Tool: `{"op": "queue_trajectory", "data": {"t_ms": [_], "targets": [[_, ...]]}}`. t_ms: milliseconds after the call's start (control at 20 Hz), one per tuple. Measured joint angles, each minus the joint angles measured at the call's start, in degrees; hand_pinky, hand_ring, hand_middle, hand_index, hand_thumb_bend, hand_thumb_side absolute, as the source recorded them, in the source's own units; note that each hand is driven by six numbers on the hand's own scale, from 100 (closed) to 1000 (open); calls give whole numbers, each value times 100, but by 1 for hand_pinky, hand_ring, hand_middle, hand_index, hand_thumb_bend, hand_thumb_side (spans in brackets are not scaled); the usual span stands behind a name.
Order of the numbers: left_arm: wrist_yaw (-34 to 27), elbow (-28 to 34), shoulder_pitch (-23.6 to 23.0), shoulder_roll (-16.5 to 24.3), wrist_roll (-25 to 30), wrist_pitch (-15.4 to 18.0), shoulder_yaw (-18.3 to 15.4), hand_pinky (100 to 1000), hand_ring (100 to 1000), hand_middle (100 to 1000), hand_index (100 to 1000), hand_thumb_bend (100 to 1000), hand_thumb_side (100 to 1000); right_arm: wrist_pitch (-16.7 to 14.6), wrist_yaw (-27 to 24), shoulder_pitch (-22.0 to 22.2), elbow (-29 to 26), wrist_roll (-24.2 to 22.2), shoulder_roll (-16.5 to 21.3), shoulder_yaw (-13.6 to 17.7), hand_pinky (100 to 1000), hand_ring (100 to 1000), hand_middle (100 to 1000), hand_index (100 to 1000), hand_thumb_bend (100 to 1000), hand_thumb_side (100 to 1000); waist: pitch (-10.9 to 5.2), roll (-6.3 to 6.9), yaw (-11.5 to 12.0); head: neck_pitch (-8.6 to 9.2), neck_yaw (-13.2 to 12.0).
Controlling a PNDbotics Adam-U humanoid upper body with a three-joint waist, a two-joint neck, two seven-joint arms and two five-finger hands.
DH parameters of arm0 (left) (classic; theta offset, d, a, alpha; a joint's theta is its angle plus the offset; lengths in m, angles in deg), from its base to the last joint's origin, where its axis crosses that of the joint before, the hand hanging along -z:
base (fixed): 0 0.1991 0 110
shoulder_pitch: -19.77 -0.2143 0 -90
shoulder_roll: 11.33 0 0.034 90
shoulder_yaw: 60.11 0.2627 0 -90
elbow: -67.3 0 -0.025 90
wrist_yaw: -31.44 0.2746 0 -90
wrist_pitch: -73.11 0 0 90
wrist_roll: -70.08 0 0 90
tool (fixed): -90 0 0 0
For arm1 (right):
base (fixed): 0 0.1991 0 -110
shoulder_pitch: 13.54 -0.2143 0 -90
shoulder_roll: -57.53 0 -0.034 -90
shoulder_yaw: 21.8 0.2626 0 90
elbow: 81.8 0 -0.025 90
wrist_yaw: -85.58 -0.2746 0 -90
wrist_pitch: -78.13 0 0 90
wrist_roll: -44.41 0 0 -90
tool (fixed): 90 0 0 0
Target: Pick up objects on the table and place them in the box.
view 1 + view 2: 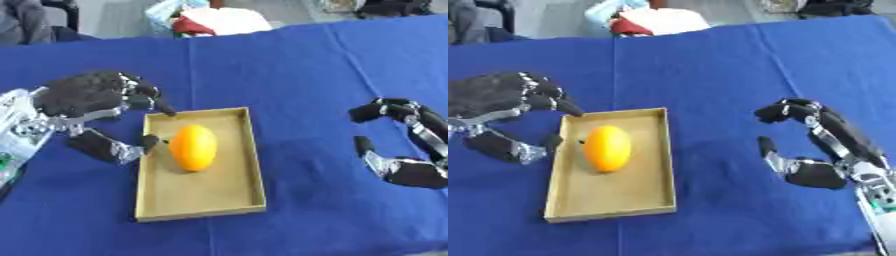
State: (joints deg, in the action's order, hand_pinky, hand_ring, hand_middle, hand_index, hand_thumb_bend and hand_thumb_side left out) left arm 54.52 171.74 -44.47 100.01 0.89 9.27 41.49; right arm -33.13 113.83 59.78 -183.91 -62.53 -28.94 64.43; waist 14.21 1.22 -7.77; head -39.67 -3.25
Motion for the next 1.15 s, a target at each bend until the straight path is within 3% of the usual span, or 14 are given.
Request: {"op": "queue_trajectory", "data": {"t_ms": [250,500,850,1150], "targets": [[-1136,544,-600,-298,238,-505,-496,694,621,637,843,100,791,12,26,-2,0,36,0,28,700,690,653,813,100,505,27,-42,45,2,37],[-1838,751,-1081,-756,516,-894,-792,692,616,630,844,100,867,28,46,-6,-1,59,0,60,700,691,655,815,100,490,35,-73,73,3,48],[-1952,705,-1547,-1465,761,-1294,-973,691,609,621,844,100,976,42,50,-30,-2,88,0,64,701,692,655,816,100,477,43,-129,84,16,82],[-1776,582,-1656,-1854,927,-1470,-974,690,606,618,845,100,1000,51,58,-42,-2,99,0,77,700,692,655,817,100,482,48,-167,104,39,85]]}}
